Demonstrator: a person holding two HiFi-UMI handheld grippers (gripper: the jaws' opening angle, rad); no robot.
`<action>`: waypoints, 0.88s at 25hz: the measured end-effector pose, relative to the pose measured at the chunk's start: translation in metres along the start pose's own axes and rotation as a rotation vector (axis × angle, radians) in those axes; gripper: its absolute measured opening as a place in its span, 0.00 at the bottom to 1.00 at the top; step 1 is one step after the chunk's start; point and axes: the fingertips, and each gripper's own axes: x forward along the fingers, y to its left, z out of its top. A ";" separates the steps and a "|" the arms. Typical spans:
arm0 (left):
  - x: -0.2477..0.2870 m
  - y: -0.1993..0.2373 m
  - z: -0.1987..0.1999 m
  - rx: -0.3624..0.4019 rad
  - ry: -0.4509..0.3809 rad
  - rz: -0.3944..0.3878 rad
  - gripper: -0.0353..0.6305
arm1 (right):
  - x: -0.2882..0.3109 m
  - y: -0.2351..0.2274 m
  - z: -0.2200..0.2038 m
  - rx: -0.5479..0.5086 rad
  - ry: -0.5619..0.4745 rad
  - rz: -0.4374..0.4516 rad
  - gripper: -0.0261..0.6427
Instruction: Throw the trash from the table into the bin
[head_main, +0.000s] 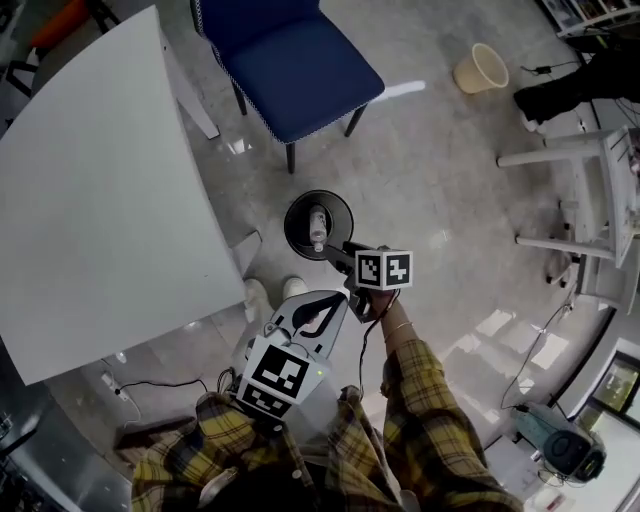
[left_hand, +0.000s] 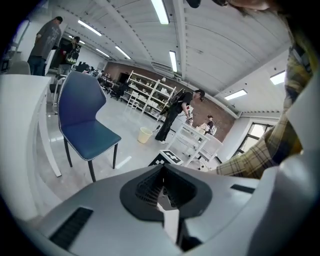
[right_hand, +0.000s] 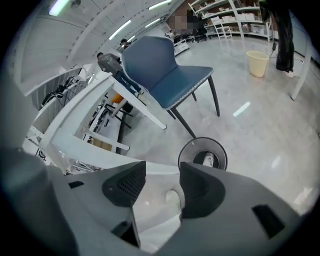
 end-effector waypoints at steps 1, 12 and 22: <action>-0.006 -0.003 0.012 0.001 -0.006 0.001 0.07 | -0.014 0.010 0.006 -0.010 -0.018 0.003 0.33; -0.074 -0.023 0.130 -0.003 -0.150 0.075 0.07 | -0.168 0.126 0.083 -0.169 -0.286 0.090 0.10; -0.145 -0.064 0.200 0.073 -0.294 0.087 0.07 | -0.299 0.265 0.125 -0.418 -0.577 0.215 0.04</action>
